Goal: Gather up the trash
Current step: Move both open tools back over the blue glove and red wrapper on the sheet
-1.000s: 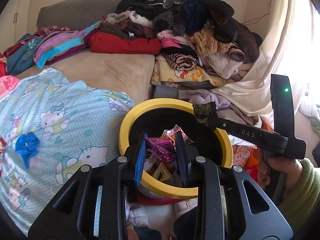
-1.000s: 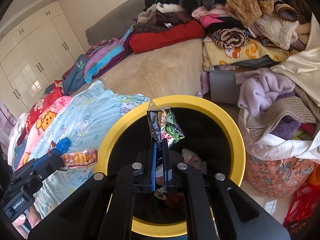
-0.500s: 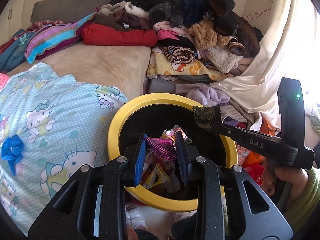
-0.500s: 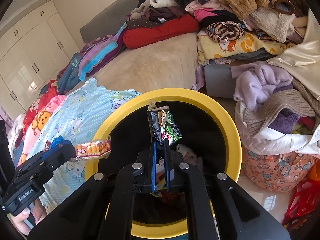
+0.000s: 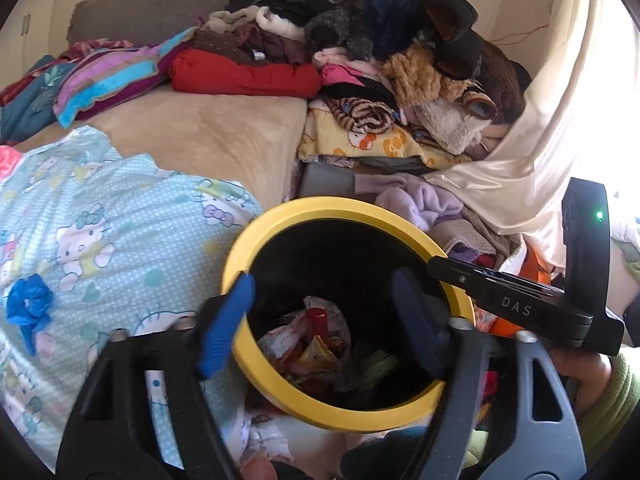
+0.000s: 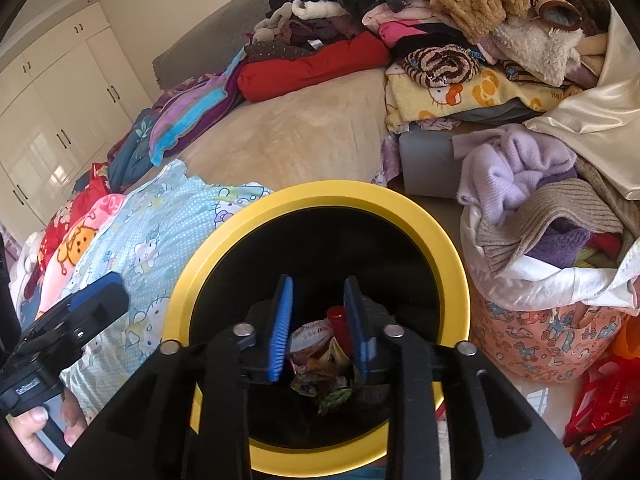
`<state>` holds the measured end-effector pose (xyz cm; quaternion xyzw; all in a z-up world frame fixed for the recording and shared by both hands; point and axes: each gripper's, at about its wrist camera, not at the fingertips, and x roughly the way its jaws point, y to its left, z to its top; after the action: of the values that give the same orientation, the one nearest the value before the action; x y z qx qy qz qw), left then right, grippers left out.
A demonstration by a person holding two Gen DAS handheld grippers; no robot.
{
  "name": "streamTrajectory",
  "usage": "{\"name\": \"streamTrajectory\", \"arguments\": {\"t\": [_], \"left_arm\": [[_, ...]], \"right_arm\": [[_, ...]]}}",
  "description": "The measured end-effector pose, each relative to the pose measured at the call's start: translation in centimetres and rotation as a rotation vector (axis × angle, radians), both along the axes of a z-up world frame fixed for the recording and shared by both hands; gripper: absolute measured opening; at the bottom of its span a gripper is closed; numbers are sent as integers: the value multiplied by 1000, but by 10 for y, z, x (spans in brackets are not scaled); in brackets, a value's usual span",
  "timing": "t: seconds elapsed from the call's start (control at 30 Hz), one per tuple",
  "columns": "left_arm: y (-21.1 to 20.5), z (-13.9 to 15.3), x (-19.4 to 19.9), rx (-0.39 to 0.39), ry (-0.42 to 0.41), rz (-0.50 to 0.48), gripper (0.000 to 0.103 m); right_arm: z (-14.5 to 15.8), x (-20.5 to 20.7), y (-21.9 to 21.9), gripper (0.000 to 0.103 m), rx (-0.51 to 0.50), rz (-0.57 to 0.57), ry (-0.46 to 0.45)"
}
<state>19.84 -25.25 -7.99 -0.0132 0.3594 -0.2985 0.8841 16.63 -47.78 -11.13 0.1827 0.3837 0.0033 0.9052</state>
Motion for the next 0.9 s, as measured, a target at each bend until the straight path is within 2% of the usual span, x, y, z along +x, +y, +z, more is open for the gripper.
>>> {"name": "streamTrajectory", "arguments": {"t": [0.03,0.1,0.23,0.3,0.6,0.9], "left_arm": [[3,2,-1,-2,-7,10,81],[7,5,-3,1,-18,28,91],[17,8,-7,16,-32,60,92],[24,10,-9,21,-39,76,92],[53,19,-16,11,-54,140,92],[90,26,-22,-3,-74,213,92]], "right_arm": [[1,0,0,30,-3,1,-2],[4,-1,3,41,-8,0,-9],[11,-3,10,48,-22,9,-29],[16,-3,15,56,-37,16,-40],[33,-5,40,66,-79,65,-80],[43,-6,78,69,-109,143,-98]]}}
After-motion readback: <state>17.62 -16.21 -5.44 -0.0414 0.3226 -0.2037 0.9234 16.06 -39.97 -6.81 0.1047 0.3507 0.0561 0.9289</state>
